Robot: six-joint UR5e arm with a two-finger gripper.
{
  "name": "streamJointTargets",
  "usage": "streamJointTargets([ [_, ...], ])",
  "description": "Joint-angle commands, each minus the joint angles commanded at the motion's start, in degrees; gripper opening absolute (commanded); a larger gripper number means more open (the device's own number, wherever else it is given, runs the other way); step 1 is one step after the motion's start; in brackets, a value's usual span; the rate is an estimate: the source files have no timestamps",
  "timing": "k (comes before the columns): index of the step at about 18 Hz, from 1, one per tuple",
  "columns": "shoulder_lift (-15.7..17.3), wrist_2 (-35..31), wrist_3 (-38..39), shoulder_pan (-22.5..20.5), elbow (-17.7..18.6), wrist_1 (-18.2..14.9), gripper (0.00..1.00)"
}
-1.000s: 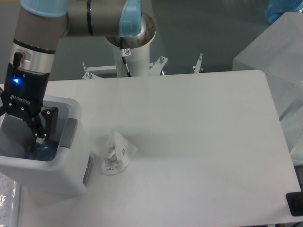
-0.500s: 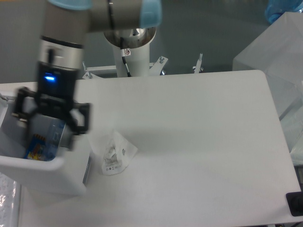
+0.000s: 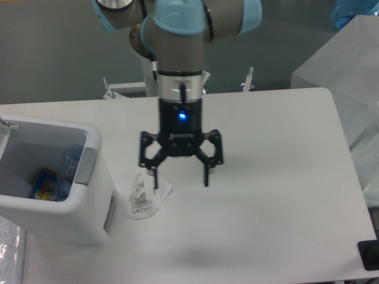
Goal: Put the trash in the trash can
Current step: 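Move the open gripper over the crumpled white plastic bag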
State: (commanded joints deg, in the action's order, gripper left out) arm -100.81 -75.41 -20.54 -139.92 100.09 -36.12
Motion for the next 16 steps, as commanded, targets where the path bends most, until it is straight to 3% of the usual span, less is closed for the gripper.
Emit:
streamJointTargets([
  [10, -1.67, -5.00, -10.83, 0.79, 10.20, -0.35, 1.00],
  [13, -2.11, -8.86, -10.92, 4.29, 12.84, -0.35, 1.00],
  [16, -3.77, -10.55, -10.22, 7.99, 13.11, -0.26, 1.00],
])
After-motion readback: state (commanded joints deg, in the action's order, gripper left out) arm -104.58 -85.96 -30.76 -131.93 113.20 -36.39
